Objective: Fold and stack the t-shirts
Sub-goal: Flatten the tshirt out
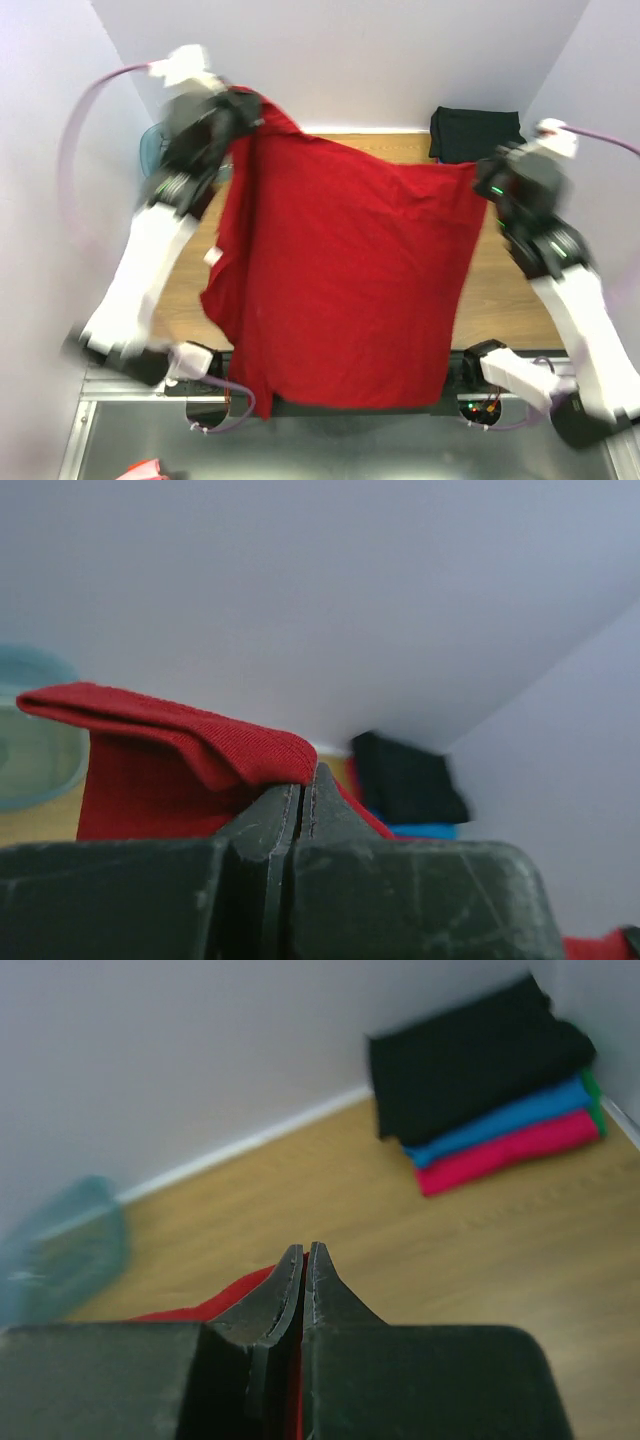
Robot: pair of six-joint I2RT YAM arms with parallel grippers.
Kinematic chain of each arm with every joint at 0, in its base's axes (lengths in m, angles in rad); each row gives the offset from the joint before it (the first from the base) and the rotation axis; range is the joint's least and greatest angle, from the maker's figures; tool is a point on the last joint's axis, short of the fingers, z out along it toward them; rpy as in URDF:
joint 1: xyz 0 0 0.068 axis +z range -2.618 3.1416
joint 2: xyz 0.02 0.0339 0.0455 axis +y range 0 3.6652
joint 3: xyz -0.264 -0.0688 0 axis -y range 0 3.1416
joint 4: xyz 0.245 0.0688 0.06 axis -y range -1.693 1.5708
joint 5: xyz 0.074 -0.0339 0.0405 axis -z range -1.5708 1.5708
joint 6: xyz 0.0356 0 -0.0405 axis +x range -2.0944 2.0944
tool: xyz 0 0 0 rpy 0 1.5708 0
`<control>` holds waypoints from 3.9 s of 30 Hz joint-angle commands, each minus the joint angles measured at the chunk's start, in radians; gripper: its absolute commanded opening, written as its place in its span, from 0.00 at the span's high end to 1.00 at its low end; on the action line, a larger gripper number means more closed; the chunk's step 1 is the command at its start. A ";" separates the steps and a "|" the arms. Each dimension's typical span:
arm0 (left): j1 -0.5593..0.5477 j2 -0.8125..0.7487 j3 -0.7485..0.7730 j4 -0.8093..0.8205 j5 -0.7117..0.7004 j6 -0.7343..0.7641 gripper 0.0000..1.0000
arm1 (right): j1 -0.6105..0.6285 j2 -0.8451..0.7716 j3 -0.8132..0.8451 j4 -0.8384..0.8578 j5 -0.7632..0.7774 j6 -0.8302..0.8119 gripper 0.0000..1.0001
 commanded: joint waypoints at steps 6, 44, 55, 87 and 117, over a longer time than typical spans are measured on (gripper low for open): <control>0.113 0.769 0.377 -0.150 0.049 0.060 0.02 | -0.148 0.578 0.008 0.209 0.059 -0.053 0.91; 0.076 -0.071 -0.766 -0.034 -0.096 -0.128 0.02 | 0.050 0.784 -0.484 0.344 -0.248 0.150 0.00; 0.079 -0.017 -0.756 0.001 -0.083 -0.106 0.02 | -0.165 0.770 -0.481 0.336 -0.227 0.075 0.00; 0.113 0.774 -0.163 0.038 0.061 0.007 0.02 | -0.217 1.221 0.183 0.296 -0.336 -0.189 0.00; 0.003 0.304 -0.431 -0.115 -0.075 -0.120 0.02 | -0.150 0.984 0.188 0.266 -0.422 -0.194 0.00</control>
